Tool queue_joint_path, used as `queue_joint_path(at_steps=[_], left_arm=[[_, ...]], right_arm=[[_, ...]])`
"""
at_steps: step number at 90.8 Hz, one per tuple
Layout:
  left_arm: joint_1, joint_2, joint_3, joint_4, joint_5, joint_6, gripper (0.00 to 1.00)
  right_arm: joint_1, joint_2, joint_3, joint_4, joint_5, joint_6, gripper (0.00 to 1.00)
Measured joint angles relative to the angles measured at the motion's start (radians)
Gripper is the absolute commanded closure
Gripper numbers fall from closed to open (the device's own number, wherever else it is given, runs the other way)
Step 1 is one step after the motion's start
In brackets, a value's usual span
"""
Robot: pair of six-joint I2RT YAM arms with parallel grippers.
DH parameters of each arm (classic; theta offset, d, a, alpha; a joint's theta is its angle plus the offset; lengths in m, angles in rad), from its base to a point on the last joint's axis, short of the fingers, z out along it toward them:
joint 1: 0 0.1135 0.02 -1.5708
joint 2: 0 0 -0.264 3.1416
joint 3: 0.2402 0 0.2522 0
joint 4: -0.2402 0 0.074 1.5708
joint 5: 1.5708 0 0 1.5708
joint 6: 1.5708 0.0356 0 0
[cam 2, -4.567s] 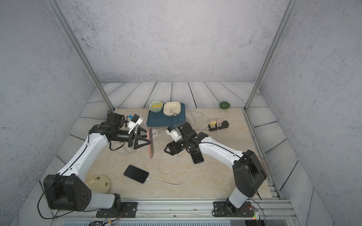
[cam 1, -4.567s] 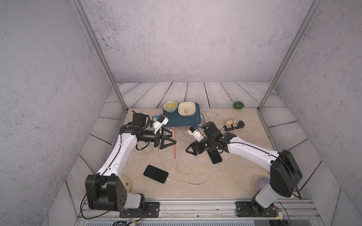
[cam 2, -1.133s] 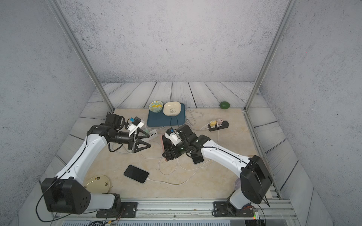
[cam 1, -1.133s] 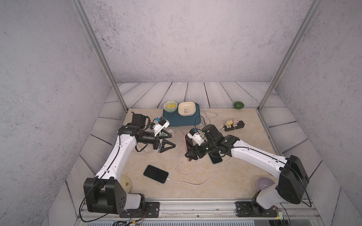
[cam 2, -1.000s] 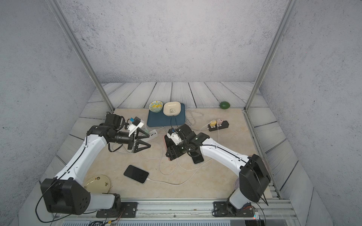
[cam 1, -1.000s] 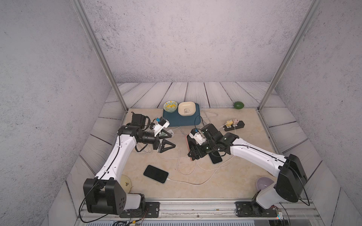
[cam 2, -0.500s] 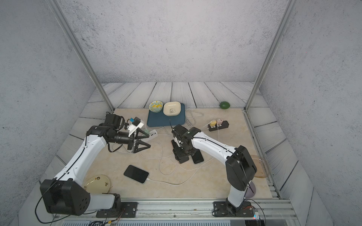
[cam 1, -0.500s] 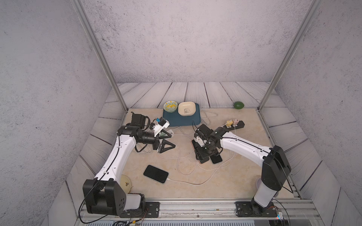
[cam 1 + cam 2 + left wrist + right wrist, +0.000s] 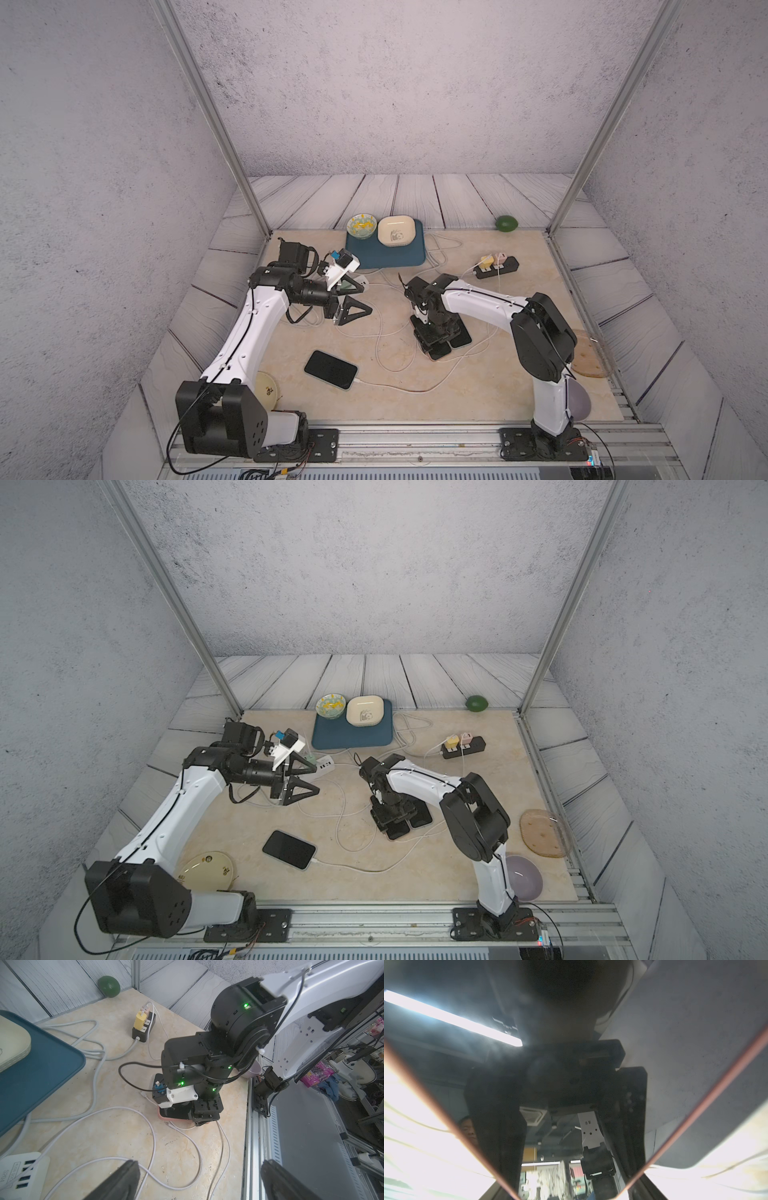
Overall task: Unplug the charging cable from the phone
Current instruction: Place the phone at the center of the board.
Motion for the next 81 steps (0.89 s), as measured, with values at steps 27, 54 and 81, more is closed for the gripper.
queue_joint_path(at_steps=[27, 54, 81], left_arm=[[0.000, 0.000, 0.000, -0.015, -0.006, 0.007, 0.02], [0.006, 0.000, 0.000, -0.022, -0.013, 0.014, 0.02], [0.017, 0.000, 0.002, -0.037, -0.018, 0.019, 0.02]], right_arm=[[0.004, 0.066, 0.016, -0.011, 0.006, 0.000, 0.67], [0.005, 0.084, 0.017, -0.014, 0.009, -0.001, 0.28], [0.005, 0.078, 0.018, -0.007, 0.023, -0.025, 0.01]])
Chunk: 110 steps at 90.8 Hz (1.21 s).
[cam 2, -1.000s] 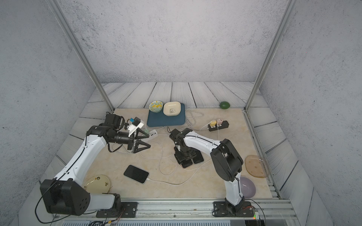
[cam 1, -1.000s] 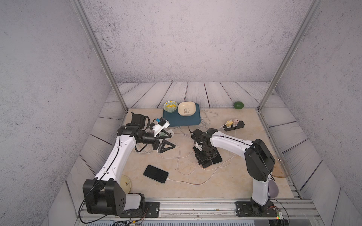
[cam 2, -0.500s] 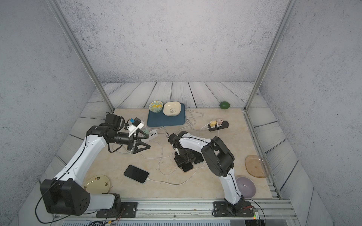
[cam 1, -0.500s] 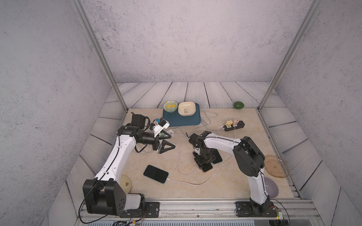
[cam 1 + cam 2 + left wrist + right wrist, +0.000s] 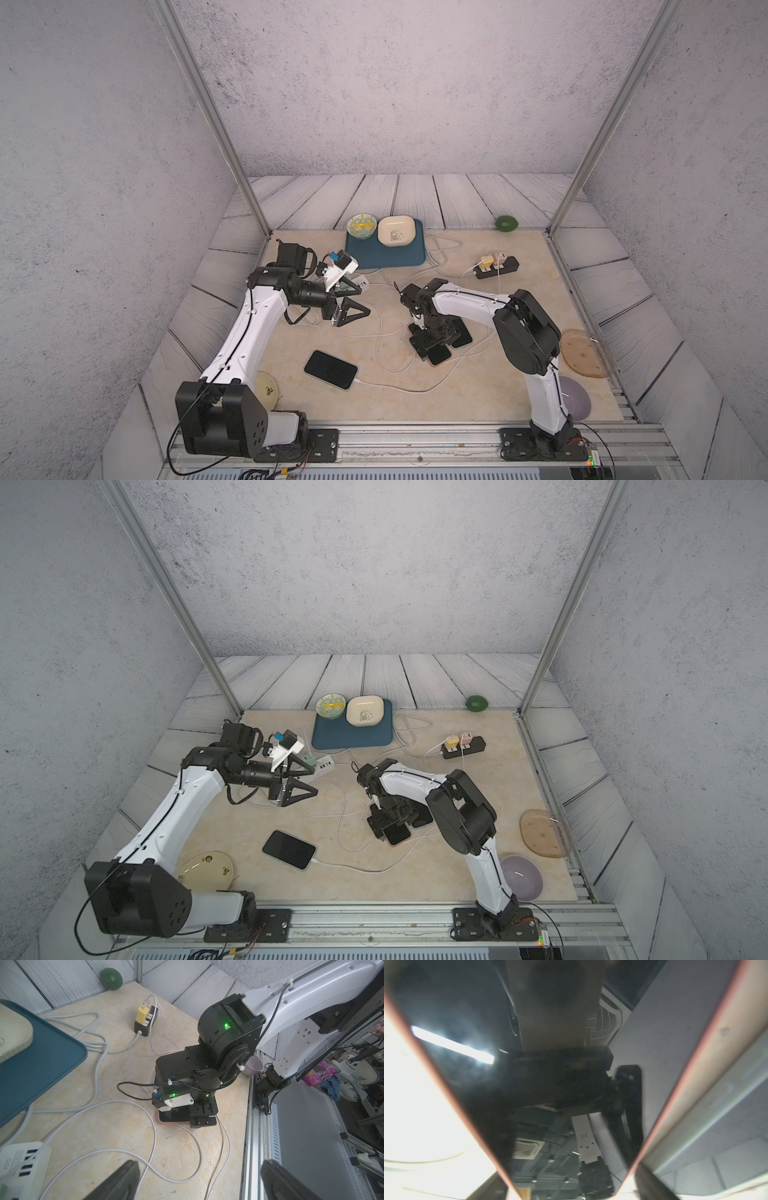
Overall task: Unplug the charging cable from the phone
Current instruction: Place the phone at the center of the board, then pick up the phone at the center of the board.
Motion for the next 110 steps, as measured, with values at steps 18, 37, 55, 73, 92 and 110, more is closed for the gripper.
queue_joint_path(at_steps=[18, 37, 55, 73, 92, 110], left_arm=[[0.021, 0.000, 0.000, 0.000, 0.000, 0.001, 0.02], [0.075, 0.000, 0.006, 0.034, -0.004, -0.040, 0.02], [0.137, -0.024, 0.014, 0.065, -0.003, -0.071, 0.02], [0.192, -0.042, 0.014, 0.109, -0.012, -0.112, 0.02], [0.243, -0.053, 0.014, 0.158, -0.019, -0.157, 0.02], [0.258, -0.060, 0.012, 0.195, -0.027, -0.193, 0.02]], right_arm=[[0.010, -0.086, 0.000, 0.043, 0.003, -0.061, 0.01], [0.095, -0.183, 0.000, 0.131, 0.016, -0.176, 0.01], [0.196, -0.193, 0.000, 0.213, 0.016, -0.260, 0.01], [0.293, -0.193, 0.000, 0.293, 0.021, -0.316, 0.01], [0.381, -0.190, 0.000, 0.412, 0.021, -0.344, 0.01], [0.425, -0.164, -0.018, 0.557, 0.019, -0.352, 0.01]])
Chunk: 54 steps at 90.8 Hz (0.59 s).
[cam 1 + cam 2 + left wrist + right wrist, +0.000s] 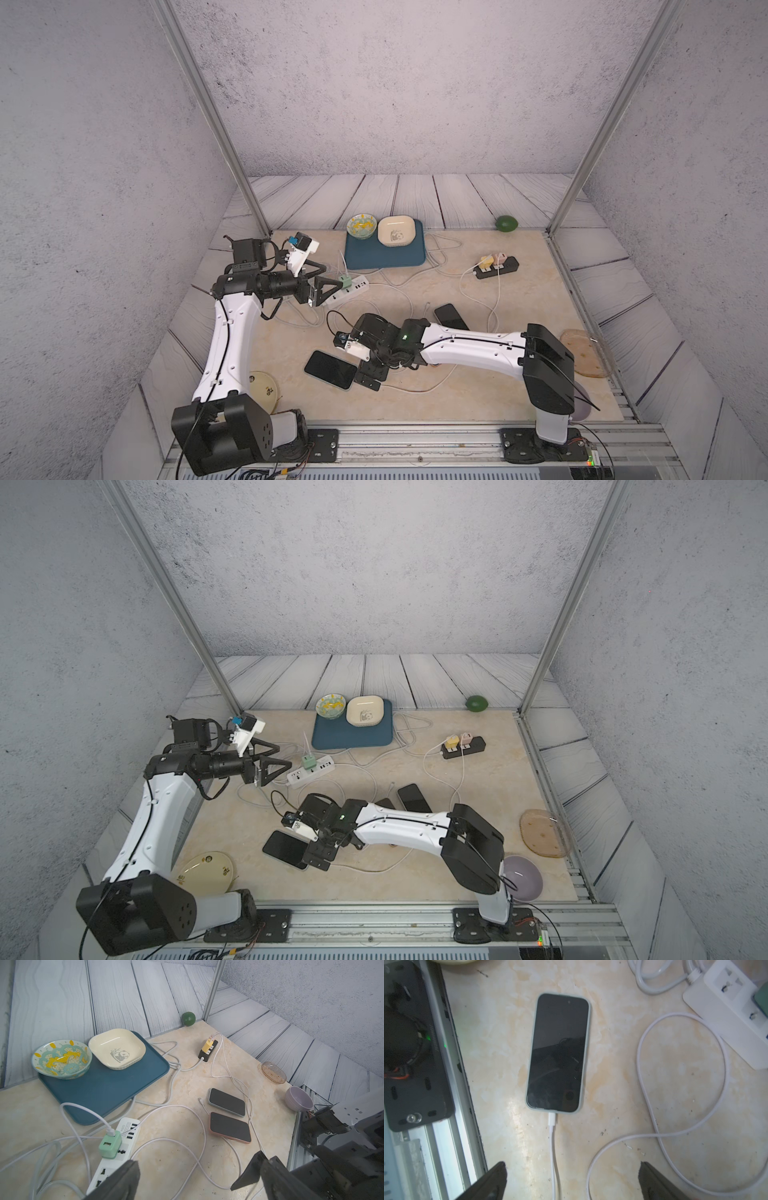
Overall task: Unplug the charging cable from the phone
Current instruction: Pick up the phone at the center of the board.
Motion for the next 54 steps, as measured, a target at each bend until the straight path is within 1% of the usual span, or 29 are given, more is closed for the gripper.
queue_joint_path(at_steps=[29, 54], left_arm=[[0.009, 0.000, -0.016, 0.051, -0.049, -0.047, 0.02], [0.011, 0.000, -0.035, 0.094, -0.126, -0.066, 0.02]], right_arm=[[0.019, 0.069, -0.035, 0.208, -0.035, 0.005, 0.01], [0.028, 0.146, -0.039, 0.348, -0.045, 0.032, 0.01]])
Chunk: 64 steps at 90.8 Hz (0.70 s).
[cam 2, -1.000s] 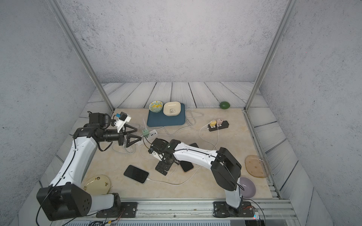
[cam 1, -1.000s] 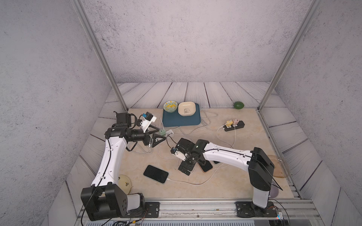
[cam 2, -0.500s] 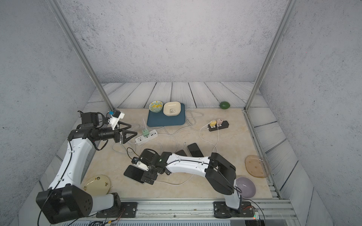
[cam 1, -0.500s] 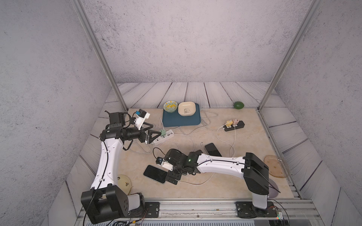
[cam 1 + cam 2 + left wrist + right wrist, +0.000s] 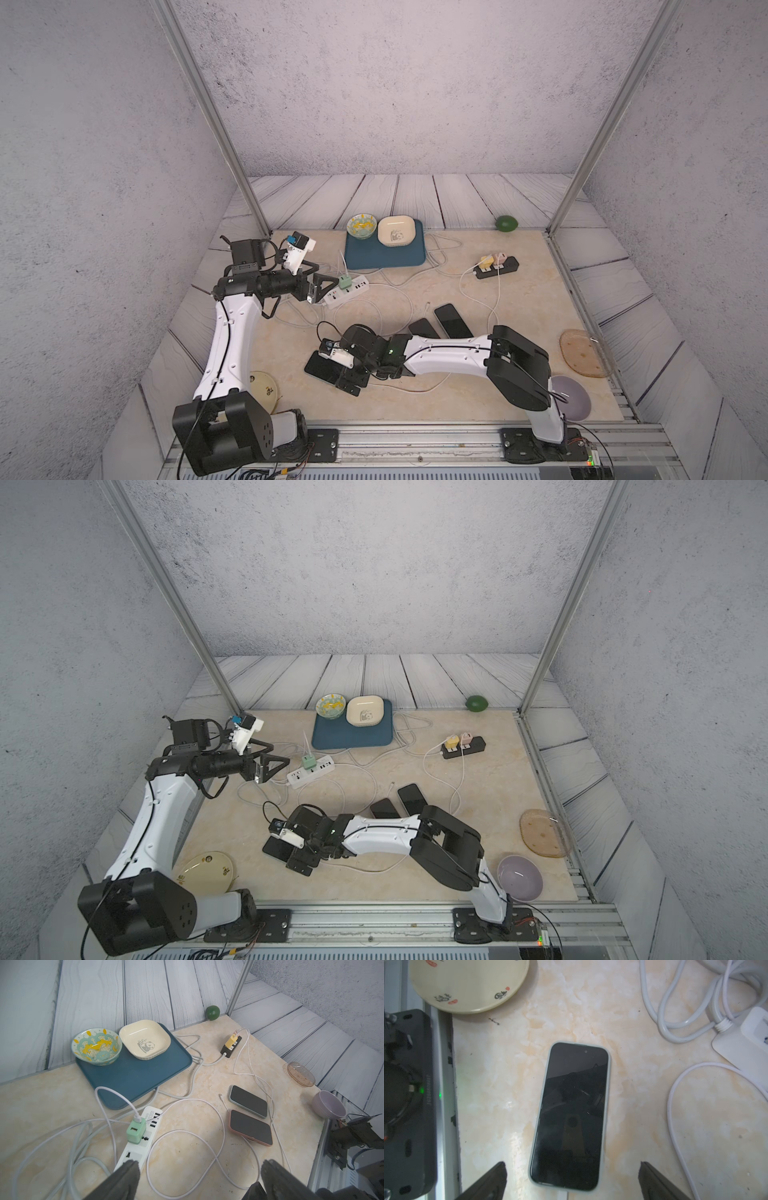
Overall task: Unplug the charging cable from the phone
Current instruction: Pick up the phone at the center of the board.
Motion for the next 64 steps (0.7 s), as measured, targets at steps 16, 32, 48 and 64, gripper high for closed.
queue_joint_path(at_steps=[16, 32, 48, 64], left_arm=[[0.001, 0.004, -0.008, 0.010, -0.043, -0.001, 0.02], [0.008, 0.020, -0.011, 0.026, -0.074, -0.001, 0.02], [0.012, 0.031, -0.011, 0.034, -0.076, -0.002, 0.02], [0.016, 0.031, -0.011, 0.036, -0.075, -0.002, 0.02]], right_arm=[[0.001, 0.063, 0.001, 0.040, 0.003, 0.006, 0.01], [0.001, 0.111, 0.006, 0.060, 0.011, 0.024, 0.01], [0.002, 0.126, 0.024, 0.066, 0.028, 0.036, 0.01], [0.002, 0.133, 0.030, 0.076, 0.030, 0.045, 0.09]])
